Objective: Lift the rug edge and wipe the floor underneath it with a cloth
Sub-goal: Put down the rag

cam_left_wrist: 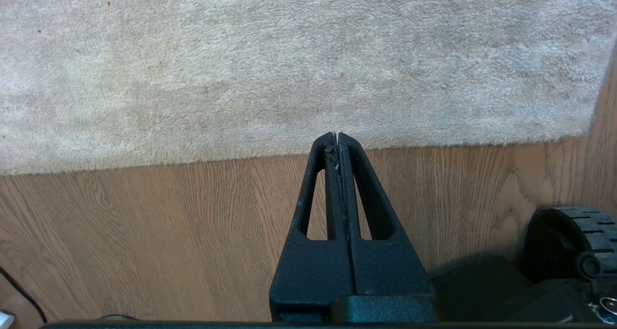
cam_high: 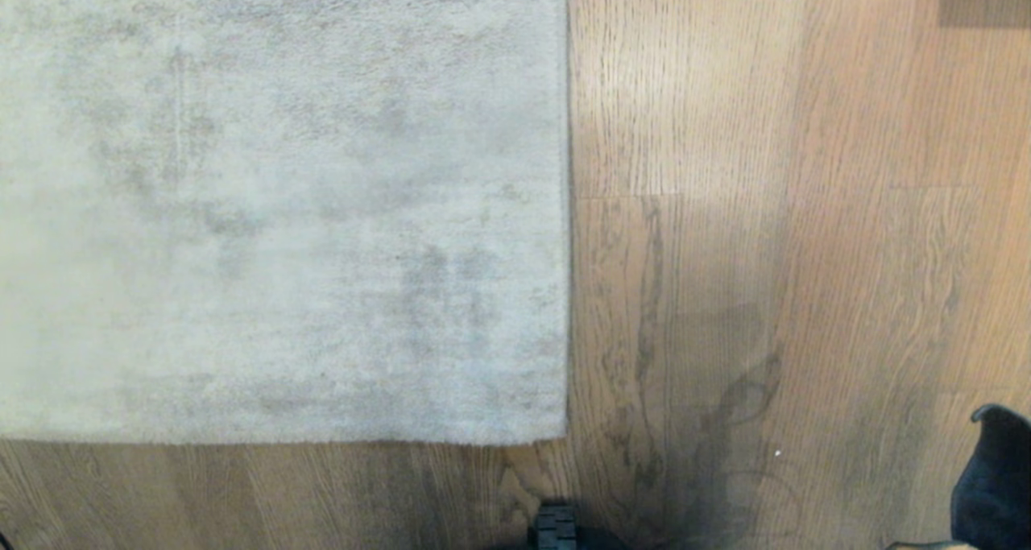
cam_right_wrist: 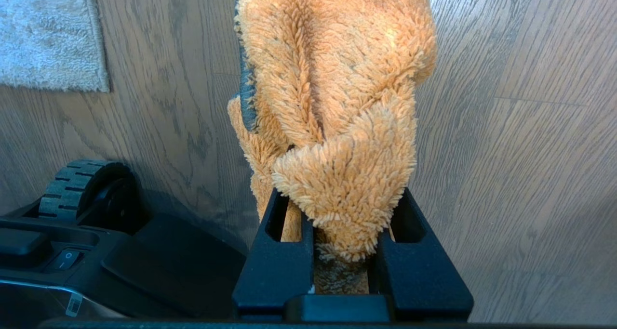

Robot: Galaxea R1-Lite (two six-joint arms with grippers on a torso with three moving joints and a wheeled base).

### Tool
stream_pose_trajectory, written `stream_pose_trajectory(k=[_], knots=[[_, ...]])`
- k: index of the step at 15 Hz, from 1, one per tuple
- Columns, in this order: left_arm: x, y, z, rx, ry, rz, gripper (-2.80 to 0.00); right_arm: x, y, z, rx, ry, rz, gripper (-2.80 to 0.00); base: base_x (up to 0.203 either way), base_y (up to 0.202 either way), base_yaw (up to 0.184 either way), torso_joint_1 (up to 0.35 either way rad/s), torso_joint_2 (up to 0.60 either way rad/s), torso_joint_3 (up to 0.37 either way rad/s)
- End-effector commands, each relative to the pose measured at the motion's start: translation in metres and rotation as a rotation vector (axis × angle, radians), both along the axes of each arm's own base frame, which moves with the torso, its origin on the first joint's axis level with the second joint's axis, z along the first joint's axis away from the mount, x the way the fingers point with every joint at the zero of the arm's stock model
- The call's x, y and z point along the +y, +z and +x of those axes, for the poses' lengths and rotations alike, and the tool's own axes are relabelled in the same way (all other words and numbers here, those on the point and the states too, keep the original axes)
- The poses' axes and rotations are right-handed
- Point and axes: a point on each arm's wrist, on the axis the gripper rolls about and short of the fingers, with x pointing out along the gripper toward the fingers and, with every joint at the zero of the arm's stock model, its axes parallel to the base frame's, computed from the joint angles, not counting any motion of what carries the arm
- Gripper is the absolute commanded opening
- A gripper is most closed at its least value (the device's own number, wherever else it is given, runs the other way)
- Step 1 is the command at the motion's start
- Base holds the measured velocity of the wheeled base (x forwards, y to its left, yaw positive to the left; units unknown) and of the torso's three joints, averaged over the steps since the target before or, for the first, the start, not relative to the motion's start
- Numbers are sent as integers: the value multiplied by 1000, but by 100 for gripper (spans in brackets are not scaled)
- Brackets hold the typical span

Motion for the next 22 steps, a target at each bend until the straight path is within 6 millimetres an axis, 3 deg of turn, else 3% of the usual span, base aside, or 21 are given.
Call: stream_pose_trajectory(k=[1,22], knots=[[0,0,0,0,0,0,-280,0,0,0,2,1,-1,-280,0,0,0,0,0,0],[0,0,0,0,0,0,-280,0,0,0,2,1,-1,-280,0,0,0,0,0,0]])
